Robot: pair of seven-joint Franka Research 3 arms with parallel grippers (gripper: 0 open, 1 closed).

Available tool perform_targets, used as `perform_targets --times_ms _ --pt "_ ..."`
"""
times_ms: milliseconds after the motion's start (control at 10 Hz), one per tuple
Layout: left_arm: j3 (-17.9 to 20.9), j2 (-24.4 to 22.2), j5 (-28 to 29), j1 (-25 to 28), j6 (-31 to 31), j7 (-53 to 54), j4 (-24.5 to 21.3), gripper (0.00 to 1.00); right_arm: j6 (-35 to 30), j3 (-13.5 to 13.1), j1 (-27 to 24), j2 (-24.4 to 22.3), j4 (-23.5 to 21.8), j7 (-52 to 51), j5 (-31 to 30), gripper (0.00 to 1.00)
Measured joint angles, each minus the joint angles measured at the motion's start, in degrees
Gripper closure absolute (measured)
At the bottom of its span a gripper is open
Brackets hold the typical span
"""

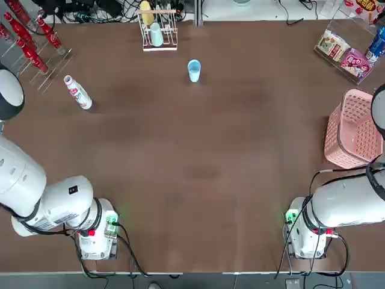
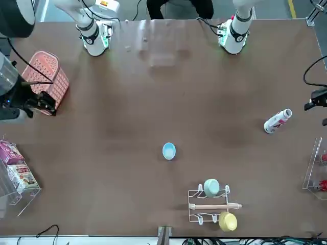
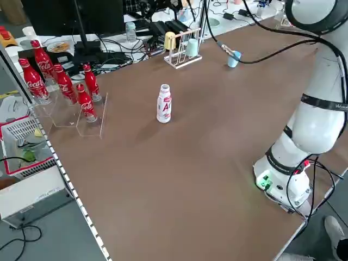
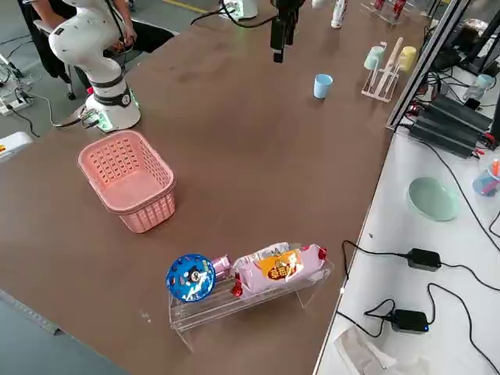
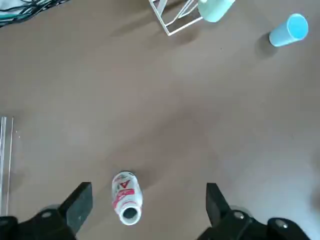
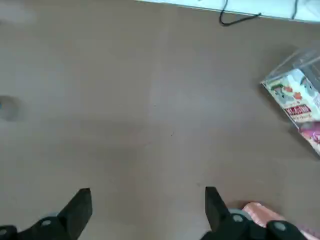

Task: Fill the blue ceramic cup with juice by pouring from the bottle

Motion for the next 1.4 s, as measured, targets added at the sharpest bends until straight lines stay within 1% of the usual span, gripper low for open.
perform_targets --times_ms 100,200,300,500,600,700,800,900,1100,1200,1300,1400 --pt "0.0 0.6 -2.9 2.3 -0.9 5.4 -0.1 0.0 2.6 0.0 0.0 0.9 -0.8 -7.9 1.1 0.0" --pt "0.0 1.6 -6.3 5.0 -2.5 11.1 -0.4 0.0 6.0 -0.1 0.0 2.0 -2.0 -17.3 4.4 0.0" --pt "0.0 3.2 -9.1 7.5 -3.2 17.4 -0.6 0.0 10.5 -0.1 -0.1 3.1 -4.4 -27.2 10.6 0.0" --pt "0.0 5.7 -12.7 10.7 -3.3 27.4 -0.6 0.0 21.5 -0.3 -0.2 5.7 -10.8 -46.7 24.2 0.0" --pt "0.0 6.7 -13.5 12.0 -3.3 31.7 -0.7 0.0 27.0 -0.2 0.0 7.5 -13.9 -57.4 31.0 0.0" --pt "0.0 7.6 -14.0 13.3 -3.3 36.9 -0.7 0.0 31.5 0.0 0.6 9.6 -16.0 -68.4 36.4 0.0" --pt "0.0 8.4 -14.2 14.4 -3.5 41.2 -0.7 0.0 35.1 0.0 2.0 12.1 -16.9 -77.8 40.4 0.0" --pt "-0.1 9.5 -14.4 15.8 -4.4 44.6 -0.8 0.0 38.0 0.1 3.9 14.5 -17.2 -83.8 44.1 0.0" --pt "-0.1 13.0 -15.7 17.6 -5.8 52.8 -1.1 0.0 42.9 0.2 8.5 19.3 -17.5 -94.9 55.2 0.0" --pt "-0.1 14.9 -16.4 17.7 -5.9 56.6 -1.1 0.0 46.0 0.3 11.2 22.0 -17.5 -99.1 59.7 0.0" --pt "-0.2 16.8 -17.5 18.0 -5.9 61.4 -1.2 0.0 48.8 1.3 13.4 24.8 -17.4 -100.7 62.5 0.0" --pt "-0.2 18.2 -18.7 18.4 -5.9 66.1 -1.2 0.0 51.3 4.2 14.1 27.4 -17.1 -101.2 65.7 0.0"
